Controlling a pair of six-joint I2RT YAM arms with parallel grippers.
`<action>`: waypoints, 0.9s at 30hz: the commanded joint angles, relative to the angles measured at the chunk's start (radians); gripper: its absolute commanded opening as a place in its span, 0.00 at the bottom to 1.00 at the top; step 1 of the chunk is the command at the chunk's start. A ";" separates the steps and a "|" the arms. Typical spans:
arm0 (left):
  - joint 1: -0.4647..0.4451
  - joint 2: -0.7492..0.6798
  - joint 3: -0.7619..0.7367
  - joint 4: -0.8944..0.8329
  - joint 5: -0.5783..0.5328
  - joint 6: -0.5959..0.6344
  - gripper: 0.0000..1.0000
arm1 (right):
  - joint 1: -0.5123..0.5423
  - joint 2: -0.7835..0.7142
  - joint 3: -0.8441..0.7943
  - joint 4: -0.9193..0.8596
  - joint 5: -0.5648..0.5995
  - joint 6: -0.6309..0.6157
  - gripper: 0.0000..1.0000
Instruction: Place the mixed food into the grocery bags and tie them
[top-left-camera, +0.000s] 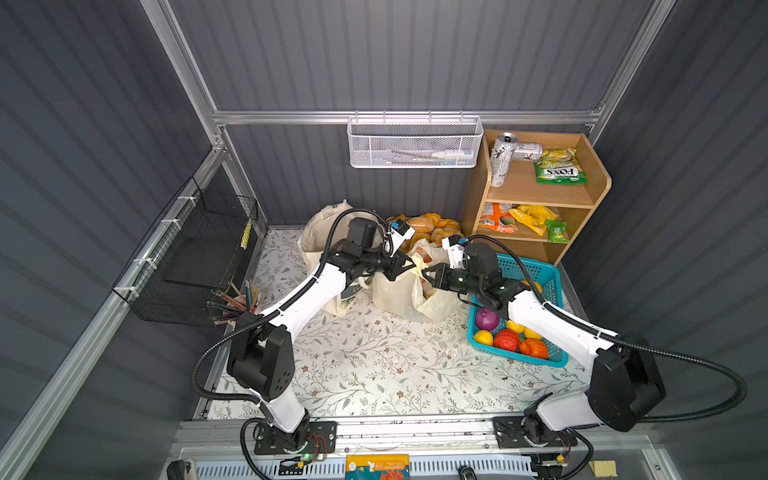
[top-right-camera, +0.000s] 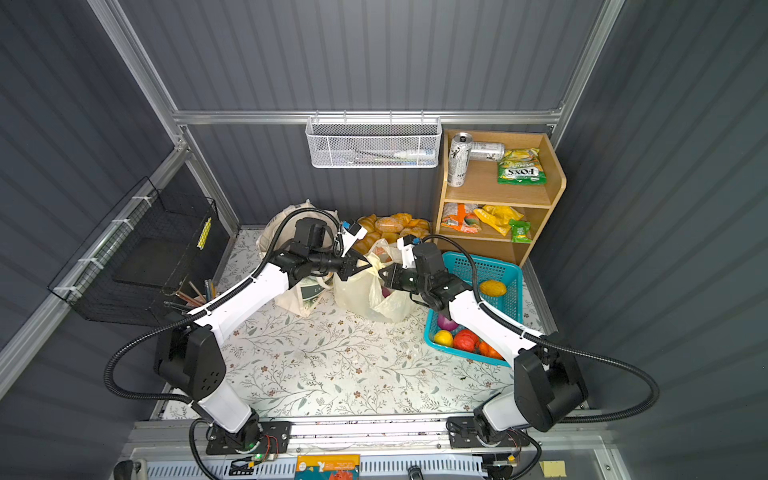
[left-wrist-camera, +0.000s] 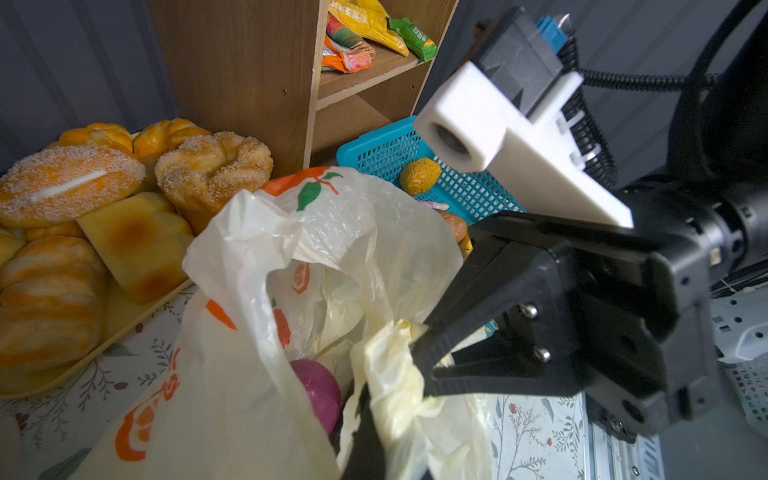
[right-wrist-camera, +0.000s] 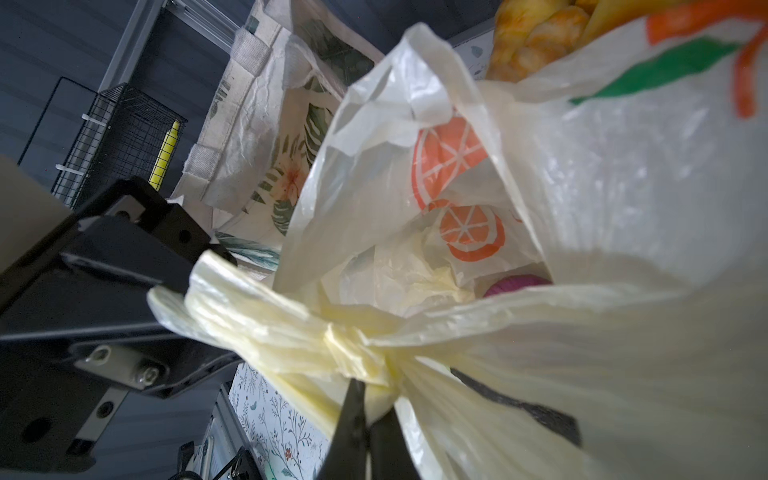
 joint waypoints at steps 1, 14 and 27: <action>0.025 -0.043 0.061 0.109 0.041 -0.024 0.00 | -0.004 0.027 -0.021 -0.152 0.009 -0.012 0.00; 0.025 -0.013 0.122 -0.054 0.101 0.060 0.31 | -0.005 0.035 -0.014 -0.137 0.005 -0.012 0.00; -0.031 -0.094 0.113 -0.180 -0.173 0.224 0.42 | -0.004 0.025 -0.006 -0.141 -0.008 -0.030 0.00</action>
